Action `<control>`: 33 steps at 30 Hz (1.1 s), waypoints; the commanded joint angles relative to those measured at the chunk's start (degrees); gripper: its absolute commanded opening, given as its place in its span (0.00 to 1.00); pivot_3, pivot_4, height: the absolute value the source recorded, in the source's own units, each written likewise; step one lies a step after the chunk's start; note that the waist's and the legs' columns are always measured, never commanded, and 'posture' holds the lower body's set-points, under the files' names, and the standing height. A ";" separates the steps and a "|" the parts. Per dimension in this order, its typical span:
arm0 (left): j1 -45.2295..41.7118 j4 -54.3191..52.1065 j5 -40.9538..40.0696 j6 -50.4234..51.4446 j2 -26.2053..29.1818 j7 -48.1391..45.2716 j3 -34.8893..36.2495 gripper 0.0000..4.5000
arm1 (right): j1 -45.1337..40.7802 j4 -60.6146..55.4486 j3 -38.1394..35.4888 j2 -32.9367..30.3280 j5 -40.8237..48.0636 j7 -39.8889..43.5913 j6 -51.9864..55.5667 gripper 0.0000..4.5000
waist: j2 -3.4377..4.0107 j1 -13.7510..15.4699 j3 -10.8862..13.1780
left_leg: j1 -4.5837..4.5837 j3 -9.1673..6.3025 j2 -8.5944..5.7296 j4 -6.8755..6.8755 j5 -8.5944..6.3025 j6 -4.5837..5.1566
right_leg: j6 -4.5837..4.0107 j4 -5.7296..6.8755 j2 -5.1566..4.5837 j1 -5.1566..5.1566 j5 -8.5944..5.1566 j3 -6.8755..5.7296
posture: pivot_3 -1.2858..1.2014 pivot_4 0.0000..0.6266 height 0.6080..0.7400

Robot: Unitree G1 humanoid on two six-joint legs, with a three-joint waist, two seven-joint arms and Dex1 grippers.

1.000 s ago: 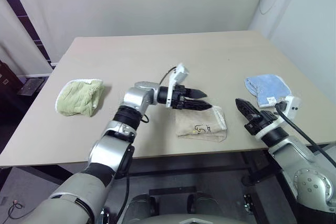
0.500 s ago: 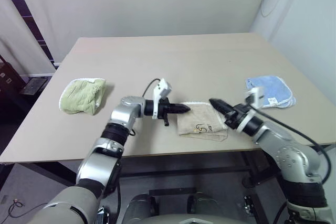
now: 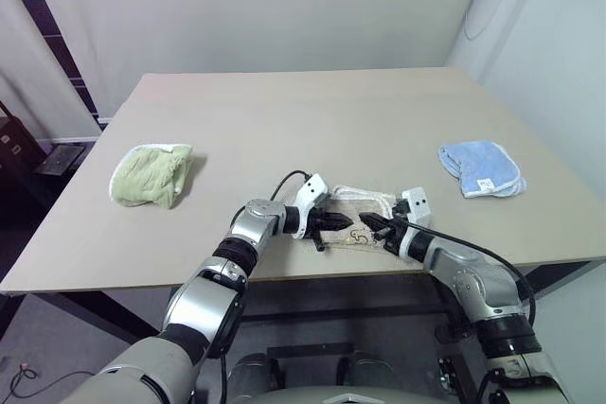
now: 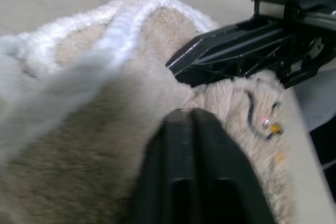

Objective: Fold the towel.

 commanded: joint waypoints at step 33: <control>13.78 -38.08 -9.78 13.33 18.00 -8.16 1.91 1.00 | -17.02 10.32 -9.19 -6.87 18.67 6.52 44.22 1.00 | -0.55 -0.43 0.36 | 1.04 -0.60 -1.57 -0.22 0.42 -0.24 | -0.11 2.58 0.25 -0.14 -4.37 1.76 | 0.52 0.00 1.00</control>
